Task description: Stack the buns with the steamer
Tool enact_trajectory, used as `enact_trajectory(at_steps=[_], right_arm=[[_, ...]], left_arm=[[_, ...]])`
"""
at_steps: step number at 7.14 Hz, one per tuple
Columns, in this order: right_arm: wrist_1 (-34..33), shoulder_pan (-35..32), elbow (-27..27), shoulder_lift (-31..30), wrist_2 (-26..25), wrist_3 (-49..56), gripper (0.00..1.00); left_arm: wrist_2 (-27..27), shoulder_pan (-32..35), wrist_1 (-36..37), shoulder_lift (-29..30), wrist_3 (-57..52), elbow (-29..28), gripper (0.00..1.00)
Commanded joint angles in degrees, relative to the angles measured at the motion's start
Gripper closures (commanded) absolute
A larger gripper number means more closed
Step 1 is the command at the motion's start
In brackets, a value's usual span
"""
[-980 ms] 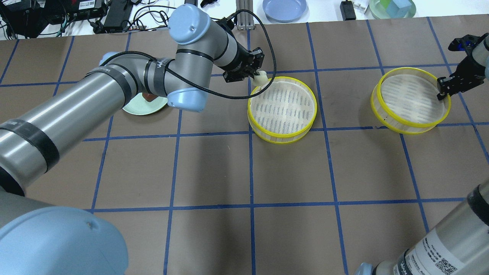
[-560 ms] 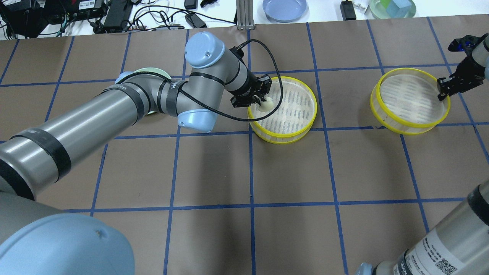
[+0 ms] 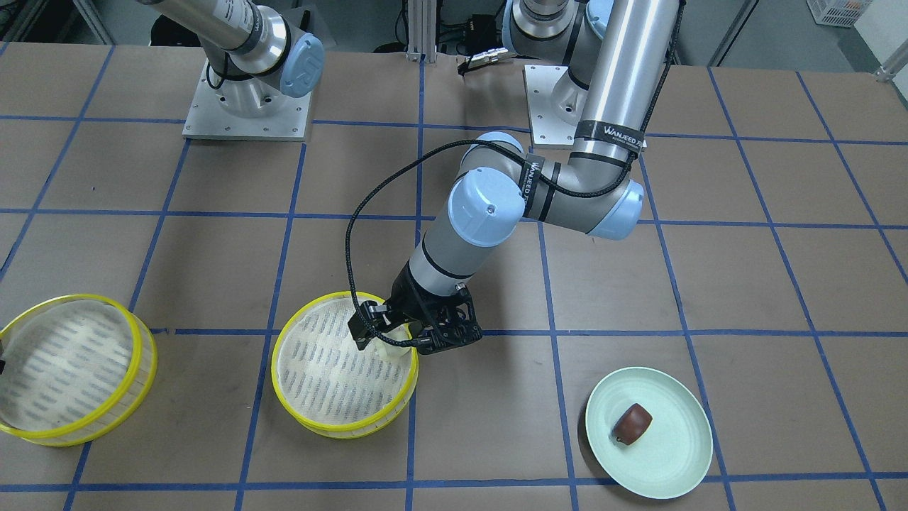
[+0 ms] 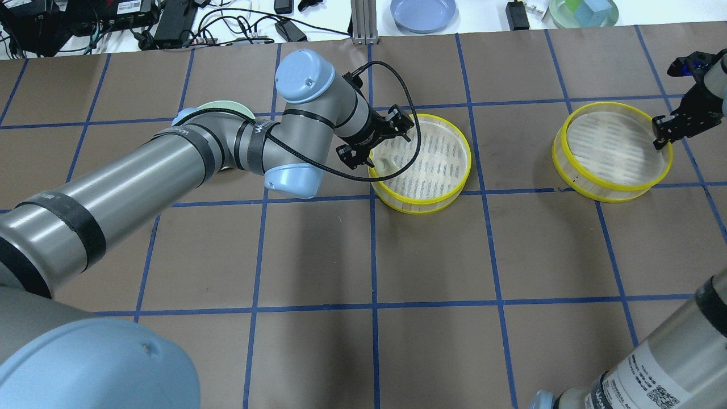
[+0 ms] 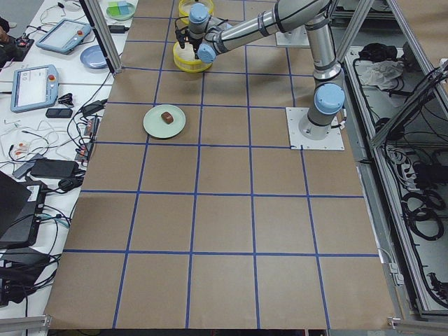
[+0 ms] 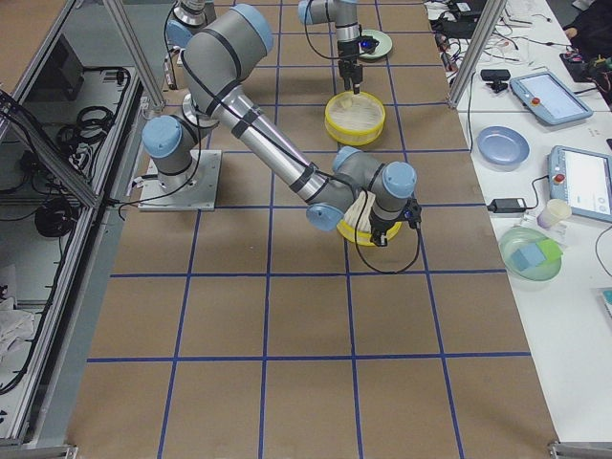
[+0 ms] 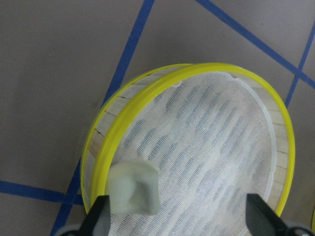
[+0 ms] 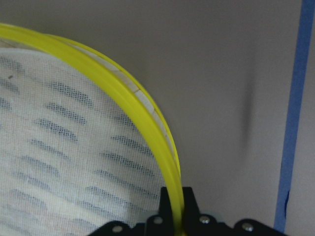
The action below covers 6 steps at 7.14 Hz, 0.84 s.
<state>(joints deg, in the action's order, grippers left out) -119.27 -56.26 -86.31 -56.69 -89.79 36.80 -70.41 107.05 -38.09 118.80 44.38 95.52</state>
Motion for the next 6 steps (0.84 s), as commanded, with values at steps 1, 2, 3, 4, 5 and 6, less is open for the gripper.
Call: enact_trajectory(at_steps=[1, 2, 3, 4, 5, 6], right_arm=[[1.84, -0.42, 0.00, -2.27, -0.56, -0.58, 1.00], [2.03, -1.30, 0.00, -3.15, -0.56, -0.93, 1.00], [1.94, -3.40, 0.00, -4.64, -0.65, -1.46, 1.00], [3.33, -5.07, 0.00, -6.05, -0.56, -3.47, 1.00], [4.56, -6.83, -0.09, -6.41, -0.65, -5.49, 1.00], [4.75, -9.54, -0.09, -8.24, -0.65, -9.42, 1.00]], left_arm=[[0.11, 0.00, -2.06, -1.46, -0.59, -1.73, 0.00], [-0.16, -1.48, -2.69, -2.34, -4.96, -2.61, 0.00], [-0.51, -4.97, -7.83, -3.57, -11.35, -4.88, 0.00], [-2.17, -9.27, -14.67, -5.49, -19.33, -7.60, 0.00], [-5.14, -13.49, -20.65, -7.51, -27.77, -8.67, 0.00], [-7.87, -17.45, -23.76, -8.66, -33.77, -8.68, 0.00]])
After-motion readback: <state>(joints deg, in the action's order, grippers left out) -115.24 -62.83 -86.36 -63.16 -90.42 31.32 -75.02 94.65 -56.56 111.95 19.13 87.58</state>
